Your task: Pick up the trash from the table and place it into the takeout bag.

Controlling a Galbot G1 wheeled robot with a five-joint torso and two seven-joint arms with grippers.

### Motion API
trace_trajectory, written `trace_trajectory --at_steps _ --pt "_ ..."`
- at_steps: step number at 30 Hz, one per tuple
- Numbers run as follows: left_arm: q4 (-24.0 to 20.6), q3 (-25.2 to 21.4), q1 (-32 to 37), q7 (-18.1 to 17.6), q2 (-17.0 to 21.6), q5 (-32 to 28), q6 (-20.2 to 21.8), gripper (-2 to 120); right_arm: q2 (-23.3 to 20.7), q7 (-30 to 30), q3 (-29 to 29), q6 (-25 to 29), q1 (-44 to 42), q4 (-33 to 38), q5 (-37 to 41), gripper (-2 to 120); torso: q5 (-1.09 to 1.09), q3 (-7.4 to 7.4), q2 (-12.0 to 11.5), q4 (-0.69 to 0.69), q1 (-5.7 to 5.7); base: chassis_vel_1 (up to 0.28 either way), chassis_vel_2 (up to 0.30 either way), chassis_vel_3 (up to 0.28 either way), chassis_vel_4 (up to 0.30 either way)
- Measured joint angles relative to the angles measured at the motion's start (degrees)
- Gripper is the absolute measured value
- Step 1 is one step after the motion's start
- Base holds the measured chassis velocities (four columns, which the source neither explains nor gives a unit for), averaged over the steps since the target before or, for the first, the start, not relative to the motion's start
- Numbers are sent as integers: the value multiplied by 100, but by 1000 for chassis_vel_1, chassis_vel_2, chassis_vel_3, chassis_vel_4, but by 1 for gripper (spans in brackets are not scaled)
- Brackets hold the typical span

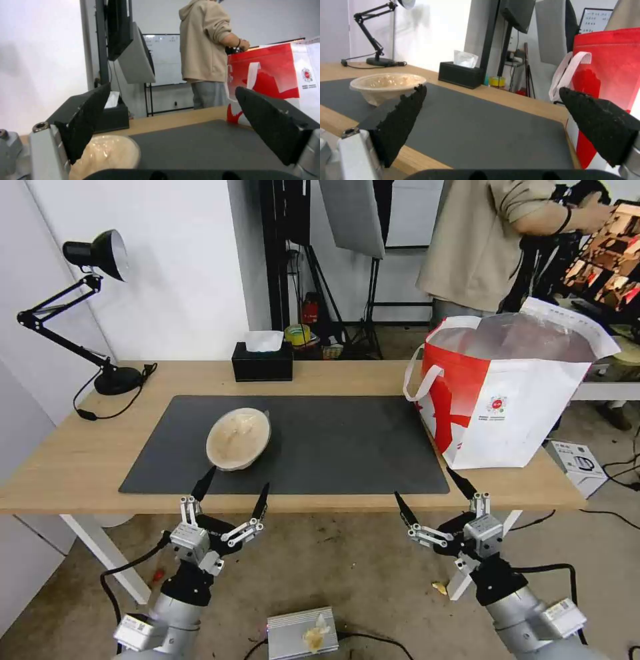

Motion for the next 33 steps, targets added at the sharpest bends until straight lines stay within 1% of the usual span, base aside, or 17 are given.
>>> trace_trajectory --at_steps 3,4,7,8,9,13,14,17,19,22,23,27,28,32,33 --pt "157 -1 -477 -99 389 -288 180 100 -1 1 0 -1 1 0 3 100 -1 0 0 -1 0 0 0 0 0" --pt "157 -1 -477 -99 389 -288 180 100 -1 1 0 -1 1 0 3 100 -1 0 0 -1 0 0 0 0 0" --pt "394 64 -1035 -209 803 -606 420 100 -2 3 0 -2 2 0 4 100 0 0 0 -1 0 0 0 0 0" --pt "450 95 -1151 -239 890 -660 470 100 -2 3 0 -2 1 0 5 100 -1 0 0 -1 0 0 0 0 0" --pt "450 95 -1151 -239 890 -660 470 100 -2 3 0 -2 1 0 5 100 -1 0 0 -1 0 0 0 0 0" --pt "732 331 -1664 -285 1353 -744 627 100 -4 5 0 -4 1 0 7 100 -1 0 0 -1 0 0 0 0 0" --pt "732 331 -1664 -285 1353 -744 627 100 -4 5 0 -4 1 0 7 100 -1 0 0 -1 0 0 0 0 0" --pt "882 497 -1934 -306 1562 -769 691 100 -5 7 1 -6 1 1 8 100 0 0 0 -1 0 0 0 0 0" --pt "924 553 -2024 -317 1612 -781 719 100 -5 7 1 -6 2 1 9 100 0 0 0 0 0 0 0 0 0" --pt "1066 808 -2335 -351 1785 -796 778 100 -5 8 1 -8 2 3 10 100 0 0 0 -1 0 0 0 0 0" --pt "1066 808 -2335 -351 1785 -796 778 100 -5 8 1 -8 2 3 10 100 0 0 0 -1 0 0 0 0 0" --pt "1318 1187 -2765 -339 1996 -907 786 100 -5 9 1 -10 2 4 12 100 0 0 -1 0 0 0 0 0 0" --pt "1318 1187 -2765 -339 1996 -907 786 100 -5 9 1 -10 2 4 12 100 0 0 -1 0 0 0 0 0 0" --pt "1586 1608 -3326 -327 2273 -940 849 100 -5 9 1 -11 2 4 13 100 0 0 -1 -1 1 0 0 0 0" --pt "1586 1608 -3326 -327 2273 -940 849 100 -5 9 1 -11 2 4 13 100 0 0 -1 -1 1 0 0 0 0"
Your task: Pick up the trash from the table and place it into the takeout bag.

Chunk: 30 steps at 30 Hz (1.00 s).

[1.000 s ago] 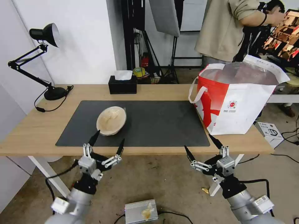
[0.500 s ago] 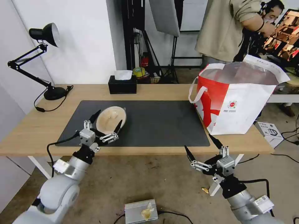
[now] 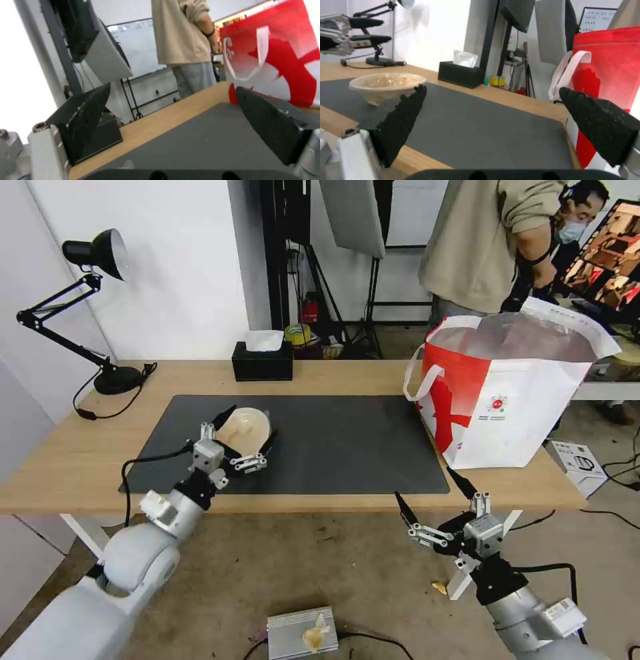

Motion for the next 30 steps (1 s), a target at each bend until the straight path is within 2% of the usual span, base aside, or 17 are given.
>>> trace_trajectory --at_steps 2,12,15,19,30 --pt "68 154 -181 2 134 -2 67 100 0 0 0 0 0 0 0 100 0 0 0 -2 0 0 0 0 0" --pt "63 172 -134 155 409 25 368 100 0 0 0 0 0 0 0 100 0 -1 0 0 0 0 0 0 0" --pt "52 87 -55 174 438 100 457 100 0 0 0 0 0 0 0 100 0 -1 0 0 0 0 0 0 0" --pt "-11 -264 242 386 515 256 599 100 0 0 0 0 -1 0 0 100 0 -1 0 0 0 0 0 0 0" --pt "-35 -531 477 470 549 338 638 100 0 0 0 0 0 0 0 100 0 -1 0 0 0 0 0 0 0"
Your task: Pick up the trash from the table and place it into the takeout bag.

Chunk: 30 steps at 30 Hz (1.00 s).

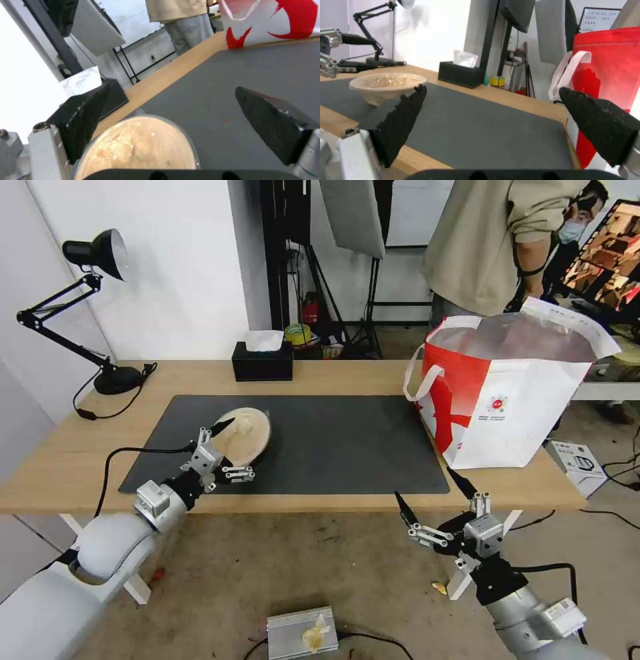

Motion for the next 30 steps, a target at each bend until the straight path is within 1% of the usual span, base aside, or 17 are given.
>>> trace_trajectory --at_steps 8,16,25,30 --pt "111 70 55 0 126 121 5 100 0 0 0 0 0 0 0 100 0 0 0 0 0 0 0 0 0" --pt "198 95 99 1 132 132 5 100 0 0 0 0 0 0 0 100 0 0 0 0 0 0 0 0 0" --pt "227 103 143 12 102 147 15 100 0 0 0 0 0 0 0 100 0 0 0 0 -1 0 0 0 0" --pt "353 226 56 82 -5 200 17 100 0 0 0 0 0 0 0 100 0 0 0 0 0 0 0 0 0"
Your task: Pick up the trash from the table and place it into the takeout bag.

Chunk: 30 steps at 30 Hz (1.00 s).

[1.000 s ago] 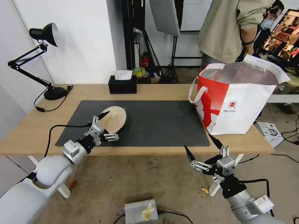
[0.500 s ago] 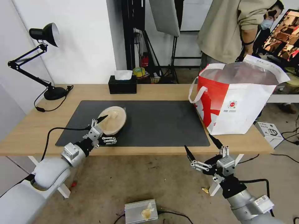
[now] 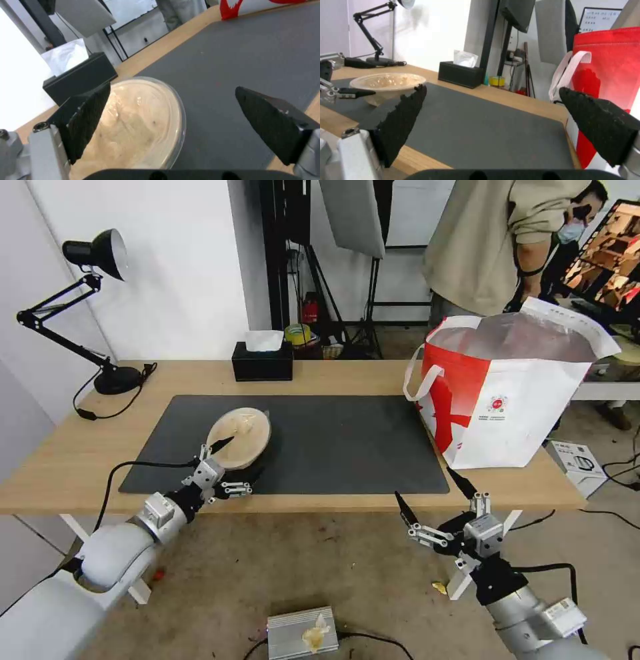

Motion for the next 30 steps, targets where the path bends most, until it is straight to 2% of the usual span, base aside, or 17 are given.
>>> trace_trajectory --at_steps 10,30 --pt "405 265 -321 90 -216 162 -8 100 0 0 0 0 0 0 0 100 0 0 0 0 0 0 0 0 0" --pt "964 361 -592 110 -350 455 -135 100 0 0 0 0 0 0 0 100 0 0 0 0 0 0 0 0 0"
